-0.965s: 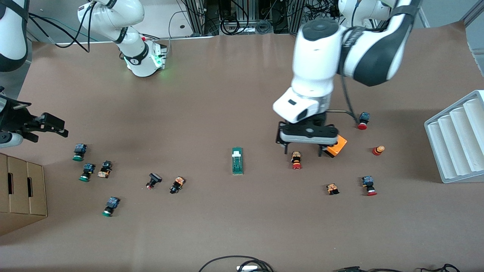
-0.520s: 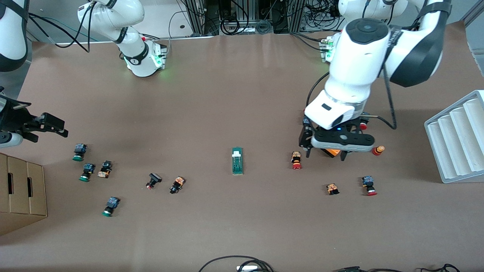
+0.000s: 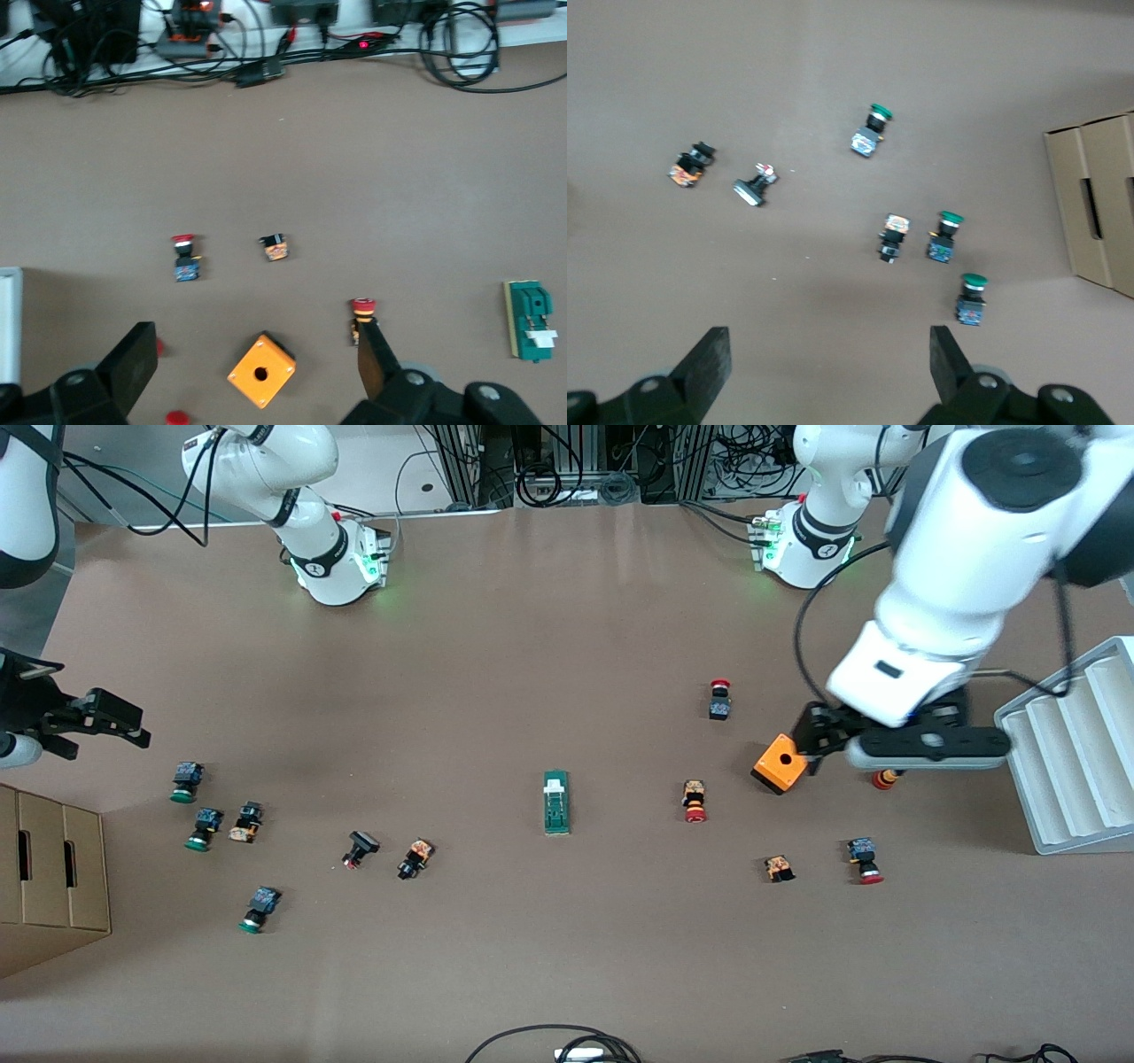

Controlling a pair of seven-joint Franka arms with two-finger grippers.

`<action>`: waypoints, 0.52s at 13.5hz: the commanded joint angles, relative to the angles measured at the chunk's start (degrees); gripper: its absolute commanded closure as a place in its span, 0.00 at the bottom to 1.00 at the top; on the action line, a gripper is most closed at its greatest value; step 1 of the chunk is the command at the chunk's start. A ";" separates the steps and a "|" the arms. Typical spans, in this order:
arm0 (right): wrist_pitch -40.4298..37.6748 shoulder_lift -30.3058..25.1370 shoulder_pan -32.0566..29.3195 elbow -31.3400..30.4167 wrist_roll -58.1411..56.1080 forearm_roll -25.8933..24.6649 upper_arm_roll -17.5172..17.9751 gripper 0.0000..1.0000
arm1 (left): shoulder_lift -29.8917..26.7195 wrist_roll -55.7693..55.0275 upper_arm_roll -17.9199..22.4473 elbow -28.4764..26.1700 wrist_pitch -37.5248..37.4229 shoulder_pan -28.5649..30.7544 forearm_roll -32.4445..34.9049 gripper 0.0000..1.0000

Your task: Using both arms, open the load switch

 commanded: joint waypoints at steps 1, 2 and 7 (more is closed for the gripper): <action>0.18 1.31 0.42 1.39 -0.32 -2.46 -0.14 0.00 | -0.19 1.39 -0.57 0.87 -2.21 3.55 -3.15 0.00; 0.44 1.75 0.77 1.39 -0.15 -2.46 -0.14 0.00 | -0.45 1.31 -0.48 0.53 -2.21 5.30 -6.56 0.00; 1.49 1.75 0.95 1.56 -0.06 -2.46 -0.14 0.00 | -3.87 3.92 6.71 -2.29 -7.04 7.61 -11.25 0.00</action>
